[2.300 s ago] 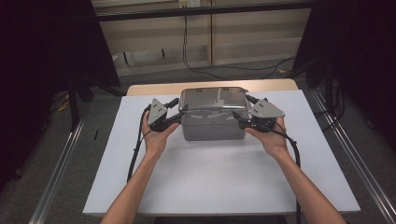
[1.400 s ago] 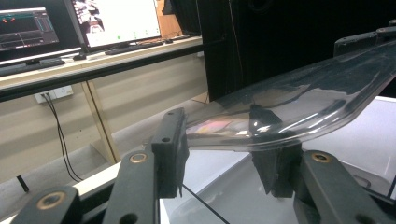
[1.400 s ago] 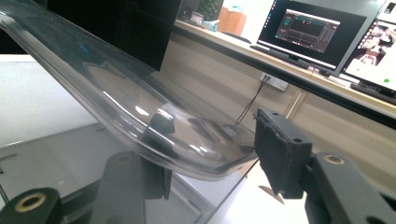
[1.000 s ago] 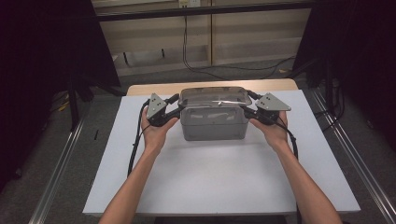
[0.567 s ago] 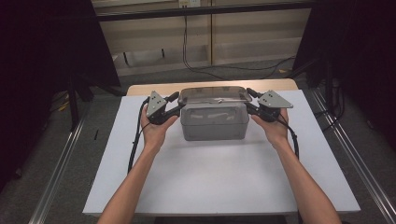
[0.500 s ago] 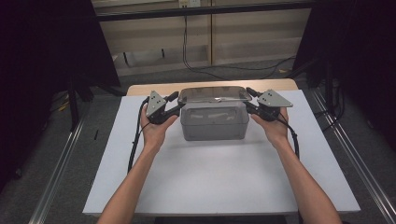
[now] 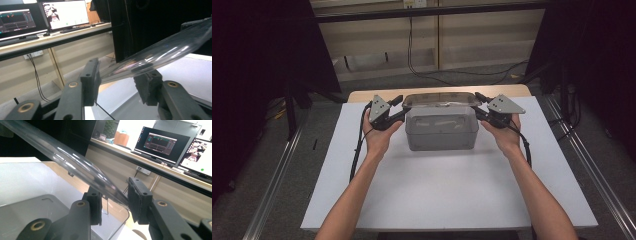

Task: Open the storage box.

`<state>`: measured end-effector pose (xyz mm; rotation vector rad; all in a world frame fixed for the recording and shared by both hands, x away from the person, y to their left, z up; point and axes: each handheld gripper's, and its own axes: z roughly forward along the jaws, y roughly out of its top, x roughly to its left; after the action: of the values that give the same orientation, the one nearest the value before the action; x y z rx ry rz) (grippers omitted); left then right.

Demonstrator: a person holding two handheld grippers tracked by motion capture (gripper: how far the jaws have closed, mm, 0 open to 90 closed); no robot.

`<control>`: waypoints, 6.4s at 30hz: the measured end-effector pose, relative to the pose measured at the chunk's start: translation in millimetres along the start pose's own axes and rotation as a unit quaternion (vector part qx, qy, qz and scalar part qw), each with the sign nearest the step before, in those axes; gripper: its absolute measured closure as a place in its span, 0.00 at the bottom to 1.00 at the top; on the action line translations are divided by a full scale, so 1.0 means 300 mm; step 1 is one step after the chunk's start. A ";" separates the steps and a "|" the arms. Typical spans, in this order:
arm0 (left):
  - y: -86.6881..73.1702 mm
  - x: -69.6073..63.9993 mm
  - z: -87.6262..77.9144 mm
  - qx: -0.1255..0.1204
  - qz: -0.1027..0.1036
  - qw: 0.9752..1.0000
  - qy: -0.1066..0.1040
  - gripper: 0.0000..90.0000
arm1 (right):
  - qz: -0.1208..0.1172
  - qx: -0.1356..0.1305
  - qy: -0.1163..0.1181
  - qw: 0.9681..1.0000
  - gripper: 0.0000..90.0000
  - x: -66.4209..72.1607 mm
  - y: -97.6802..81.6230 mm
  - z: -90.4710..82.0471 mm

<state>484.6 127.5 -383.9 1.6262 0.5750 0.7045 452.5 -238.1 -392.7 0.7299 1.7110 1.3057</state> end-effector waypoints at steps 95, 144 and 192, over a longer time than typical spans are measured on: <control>-0.036 0.119 0.202 0.040 -0.007 0.999 -0.009 0.74 | 0.062 0.007 -0.007 0.998 0.55 -0.086 -0.026 0.117; -0.010 0.146 0.238 0.051 -0.014 0.999 0.010 0.80 | 0.086 0.024 0.015 0.996 0.75 -0.142 -0.078 0.247; -0.076 0.166 0.284 0.084 -0.025 0.996 0.023 0.85 | 0.131 0.030 0.006 0.991 0.75 -0.156 -0.101 0.289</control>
<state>580.7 108.3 -408.7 1.7482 0.7212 0.6732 552.1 -245.3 -417.8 1.0102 1.7139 1.4413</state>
